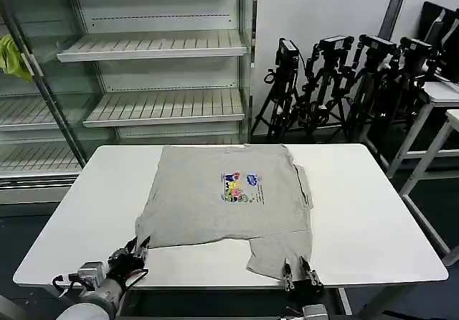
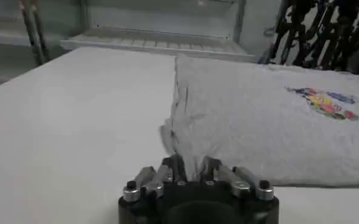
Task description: Fold and organize the clothes.
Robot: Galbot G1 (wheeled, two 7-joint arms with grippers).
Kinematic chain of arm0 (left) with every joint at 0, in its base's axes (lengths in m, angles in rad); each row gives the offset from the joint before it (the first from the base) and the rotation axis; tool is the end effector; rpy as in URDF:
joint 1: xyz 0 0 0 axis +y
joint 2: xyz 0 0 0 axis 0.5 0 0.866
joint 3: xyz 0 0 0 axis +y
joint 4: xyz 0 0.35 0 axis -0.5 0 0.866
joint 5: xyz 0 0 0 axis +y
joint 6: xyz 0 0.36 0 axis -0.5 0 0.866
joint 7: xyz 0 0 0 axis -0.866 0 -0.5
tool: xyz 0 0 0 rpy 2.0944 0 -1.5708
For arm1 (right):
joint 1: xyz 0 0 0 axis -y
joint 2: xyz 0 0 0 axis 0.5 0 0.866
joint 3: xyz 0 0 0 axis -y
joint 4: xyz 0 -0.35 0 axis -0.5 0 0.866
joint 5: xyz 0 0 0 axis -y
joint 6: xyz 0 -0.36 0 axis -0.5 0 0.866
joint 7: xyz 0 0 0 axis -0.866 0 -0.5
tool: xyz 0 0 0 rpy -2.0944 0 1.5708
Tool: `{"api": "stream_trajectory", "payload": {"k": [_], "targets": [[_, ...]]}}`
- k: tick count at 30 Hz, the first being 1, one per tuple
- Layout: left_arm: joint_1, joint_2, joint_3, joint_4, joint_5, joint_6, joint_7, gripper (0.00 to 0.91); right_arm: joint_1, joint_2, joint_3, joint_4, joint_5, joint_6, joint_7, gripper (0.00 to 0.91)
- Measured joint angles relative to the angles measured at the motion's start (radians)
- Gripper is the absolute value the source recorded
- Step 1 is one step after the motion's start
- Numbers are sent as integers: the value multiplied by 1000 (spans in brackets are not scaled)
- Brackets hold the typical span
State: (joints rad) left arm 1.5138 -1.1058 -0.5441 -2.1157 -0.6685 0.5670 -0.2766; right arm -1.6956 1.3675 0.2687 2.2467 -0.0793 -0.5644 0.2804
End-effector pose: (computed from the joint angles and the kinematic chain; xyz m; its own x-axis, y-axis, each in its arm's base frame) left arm 0.2105 0.0789 -0.2664 -0.8418 0.0447 0.5379 -0.0114 0.9949 -0.1004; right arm 0.1342 0.0442 -0.2729 -0.8714 0.0426 0.4887 -0.0798 0.9707 -0.2268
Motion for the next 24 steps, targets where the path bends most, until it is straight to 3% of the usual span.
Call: {"api": "stream_trajectory", "payload": {"k": [15, 24], "targets": [[106, -16, -45, -157, -31, 16, -26, 71, -138, -18, 60, 191, 9, 52, -10, 0], [148, 6, -76, -258, -33, 13, -45, 71, -99, -45, 138, 236, 90, 72, 1, 0]]}}
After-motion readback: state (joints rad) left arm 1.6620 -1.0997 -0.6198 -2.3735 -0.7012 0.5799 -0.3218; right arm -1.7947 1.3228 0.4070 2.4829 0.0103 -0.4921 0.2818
